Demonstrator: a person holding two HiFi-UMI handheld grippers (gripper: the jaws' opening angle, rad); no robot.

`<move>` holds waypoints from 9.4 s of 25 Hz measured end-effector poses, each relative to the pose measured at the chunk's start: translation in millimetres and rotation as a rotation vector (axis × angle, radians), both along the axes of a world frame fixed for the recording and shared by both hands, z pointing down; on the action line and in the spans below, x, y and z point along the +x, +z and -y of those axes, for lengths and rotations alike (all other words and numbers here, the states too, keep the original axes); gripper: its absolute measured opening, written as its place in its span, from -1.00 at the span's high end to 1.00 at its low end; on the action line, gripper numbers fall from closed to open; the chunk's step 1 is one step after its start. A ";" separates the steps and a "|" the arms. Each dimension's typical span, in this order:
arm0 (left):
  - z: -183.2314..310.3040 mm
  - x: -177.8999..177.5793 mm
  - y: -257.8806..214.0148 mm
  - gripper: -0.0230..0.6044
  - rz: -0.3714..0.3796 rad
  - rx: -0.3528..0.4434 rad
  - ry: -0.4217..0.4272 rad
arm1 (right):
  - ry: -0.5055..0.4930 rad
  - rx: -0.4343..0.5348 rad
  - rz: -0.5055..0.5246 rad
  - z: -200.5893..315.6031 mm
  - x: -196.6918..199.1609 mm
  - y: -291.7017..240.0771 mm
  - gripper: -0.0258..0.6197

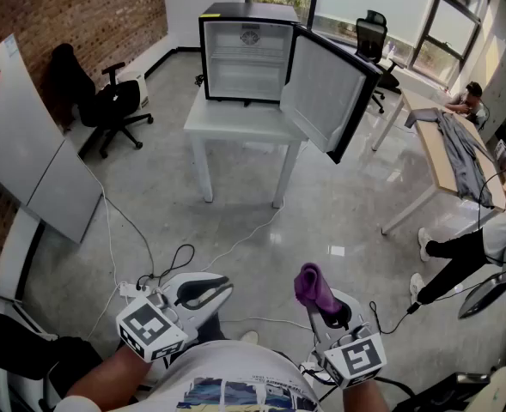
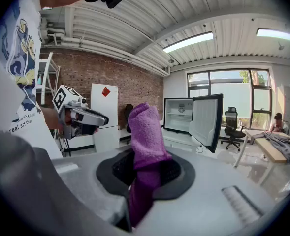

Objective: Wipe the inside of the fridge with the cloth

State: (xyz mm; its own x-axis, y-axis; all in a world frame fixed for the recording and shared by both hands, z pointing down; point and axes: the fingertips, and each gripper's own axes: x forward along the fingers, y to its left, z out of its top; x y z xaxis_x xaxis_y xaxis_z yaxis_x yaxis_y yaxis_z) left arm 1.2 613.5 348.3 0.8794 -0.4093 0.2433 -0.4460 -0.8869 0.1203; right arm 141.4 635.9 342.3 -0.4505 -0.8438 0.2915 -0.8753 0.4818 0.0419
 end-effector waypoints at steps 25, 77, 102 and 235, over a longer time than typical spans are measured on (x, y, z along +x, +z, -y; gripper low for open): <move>100.2 -28.7 0.6 0.77 -0.003 -0.007 -0.022 | -0.005 -0.037 0.015 106.6 -22.3 11.2 0.74; 530.8 -36.5 -43.4 0.92 0.003 0.023 0.011 | 0.237 0.016 0.030 620.6 -1.9 -19.9 0.74; 634.3 -101.2 -59.8 0.92 -0.019 0.052 0.174 | 0.898 0.209 0.048 803.7 90.3 -79.7 0.74; 705.4 -77.8 -88.7 0.92 -0.118 -0.032 0.039 | -0.167 0.106 0.078 1038.3 -176.2 -35.5 0.74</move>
